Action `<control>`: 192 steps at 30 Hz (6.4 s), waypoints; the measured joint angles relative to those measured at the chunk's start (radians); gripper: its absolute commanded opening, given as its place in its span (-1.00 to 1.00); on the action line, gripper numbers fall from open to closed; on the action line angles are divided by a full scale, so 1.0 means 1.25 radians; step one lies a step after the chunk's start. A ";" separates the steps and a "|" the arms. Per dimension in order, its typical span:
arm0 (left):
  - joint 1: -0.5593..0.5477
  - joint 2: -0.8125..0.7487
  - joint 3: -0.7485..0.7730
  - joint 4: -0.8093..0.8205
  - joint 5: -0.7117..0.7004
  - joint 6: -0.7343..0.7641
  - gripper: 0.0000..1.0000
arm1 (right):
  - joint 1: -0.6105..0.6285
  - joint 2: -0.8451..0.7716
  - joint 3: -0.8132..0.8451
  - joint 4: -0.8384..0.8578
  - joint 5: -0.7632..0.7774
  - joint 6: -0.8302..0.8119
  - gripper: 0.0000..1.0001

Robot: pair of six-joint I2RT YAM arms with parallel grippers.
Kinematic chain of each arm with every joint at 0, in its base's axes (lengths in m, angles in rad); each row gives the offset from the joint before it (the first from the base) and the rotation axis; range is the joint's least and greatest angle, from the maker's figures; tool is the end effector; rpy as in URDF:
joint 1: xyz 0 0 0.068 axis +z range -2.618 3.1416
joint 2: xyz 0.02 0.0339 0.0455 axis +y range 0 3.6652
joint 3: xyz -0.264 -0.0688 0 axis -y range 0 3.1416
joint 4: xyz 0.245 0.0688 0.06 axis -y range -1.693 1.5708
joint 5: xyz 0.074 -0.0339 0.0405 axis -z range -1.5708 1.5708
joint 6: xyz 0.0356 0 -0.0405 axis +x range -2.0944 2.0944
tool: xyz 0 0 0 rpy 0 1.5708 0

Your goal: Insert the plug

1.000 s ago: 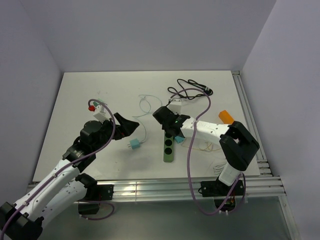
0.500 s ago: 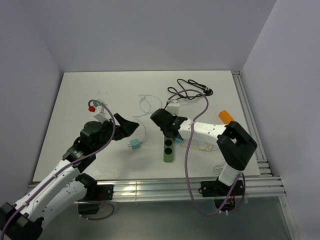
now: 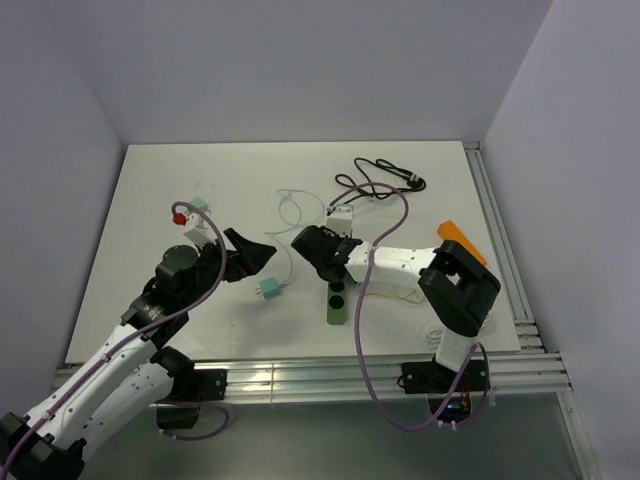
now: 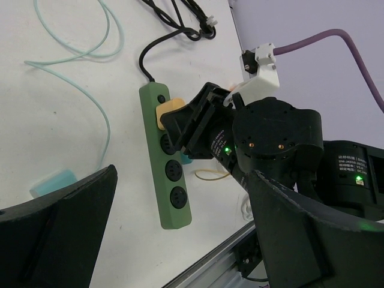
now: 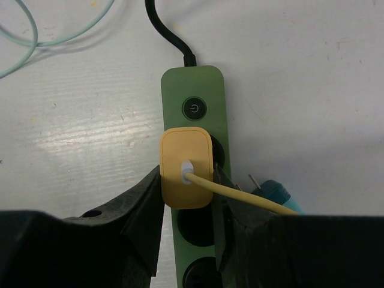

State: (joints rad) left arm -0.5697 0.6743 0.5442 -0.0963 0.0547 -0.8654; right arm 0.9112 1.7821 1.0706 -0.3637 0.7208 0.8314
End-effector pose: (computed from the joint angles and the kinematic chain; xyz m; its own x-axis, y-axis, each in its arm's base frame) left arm 0.1431 -0.0940 0.2814 -0.5668 -0.5398 -0.6224 0.2344 0.6187 -0.7499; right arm 0.2318 0.2606 0.1685 -0.6598 0.0550 -0.7494 0.1279 0.9910 -0.0398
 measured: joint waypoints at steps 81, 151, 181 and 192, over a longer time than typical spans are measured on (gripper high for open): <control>-0.160 0.706 0.336 -0.359 -0.181 0.597 -1.00 | 0.000 -0.846 -0.322 -0.034 -0.749 -0.204 0.89; -0.154 0.016 -0.031 0.357 0.149 -0.143 0.30 | -0.085 -0.725 -0.426 0.723 -0.772 0.133 -1.00; -0.154 0.103 -0.040 0.562 0.193 -0.223 -0.99 | -0.087 -0.674 -0.430 0.861 -0.836 0.215 -0.36; -0.158 0.061 0.002 0.345 0.272 -0.099 -0.99 | -0.240 -0.722 -0.316 0.479 -1.024 0.027 0.51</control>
State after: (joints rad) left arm -0.7673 0.7502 0.5472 0.3344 0.3950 -0.9894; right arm 0.6109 0.8799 0.6750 0.2352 -0.5591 0.8646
